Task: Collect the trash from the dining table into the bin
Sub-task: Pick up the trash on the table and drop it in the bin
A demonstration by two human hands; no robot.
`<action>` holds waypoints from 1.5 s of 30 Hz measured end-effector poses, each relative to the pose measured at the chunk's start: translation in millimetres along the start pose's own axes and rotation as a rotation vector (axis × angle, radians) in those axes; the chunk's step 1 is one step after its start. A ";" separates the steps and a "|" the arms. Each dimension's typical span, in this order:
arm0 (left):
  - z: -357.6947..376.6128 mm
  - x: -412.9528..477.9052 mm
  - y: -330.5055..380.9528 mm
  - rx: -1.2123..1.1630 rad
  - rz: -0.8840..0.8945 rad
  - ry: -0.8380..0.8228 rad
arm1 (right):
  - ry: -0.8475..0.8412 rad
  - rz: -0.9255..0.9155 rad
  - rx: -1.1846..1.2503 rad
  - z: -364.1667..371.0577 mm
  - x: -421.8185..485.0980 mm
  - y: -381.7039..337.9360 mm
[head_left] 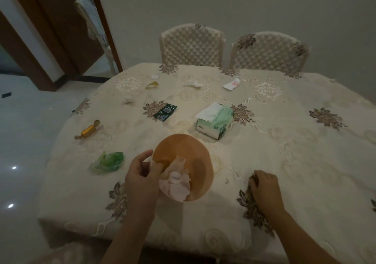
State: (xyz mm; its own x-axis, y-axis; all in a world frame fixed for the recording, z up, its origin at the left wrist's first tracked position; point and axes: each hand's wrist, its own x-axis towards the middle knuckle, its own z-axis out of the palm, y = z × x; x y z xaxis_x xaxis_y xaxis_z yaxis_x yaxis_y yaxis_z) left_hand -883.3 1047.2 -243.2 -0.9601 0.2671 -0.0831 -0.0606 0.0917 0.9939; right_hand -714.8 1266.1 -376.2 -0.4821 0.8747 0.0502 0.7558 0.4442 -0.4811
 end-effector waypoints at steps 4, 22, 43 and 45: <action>0.9 -3.2 2.8 0.005 0.012 -0.003 | -0.016 0.018 0.035 -5.8 -5.4 1.5; 3.6 -12.1 4.3 0.045 0.038 -0.050 | -0.023 0.247 0.319 -24.4 -3.4 -6.8; -1.9 -8.9 -5.3 -0.019 -0.005 -0.035 | 0.160 -0.263 0.432 -44.3 -22.4 -102.9; -3.2 -7.5 -5.3 -0.023 -0.018 -0.025 | 0.035 -0.108 0.302 -25.6 -16.2 -74.4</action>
State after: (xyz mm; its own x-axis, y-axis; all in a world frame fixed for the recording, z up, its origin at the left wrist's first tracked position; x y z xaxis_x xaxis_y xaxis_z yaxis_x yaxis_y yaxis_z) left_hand -876.7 1041.7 -247.6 -0.9517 0.2893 -0.1023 -0.0842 0.0745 0.9937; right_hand -751.9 1223.8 -318.8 -0.5330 0.8341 0.1421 0.5331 0.4615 -0.7091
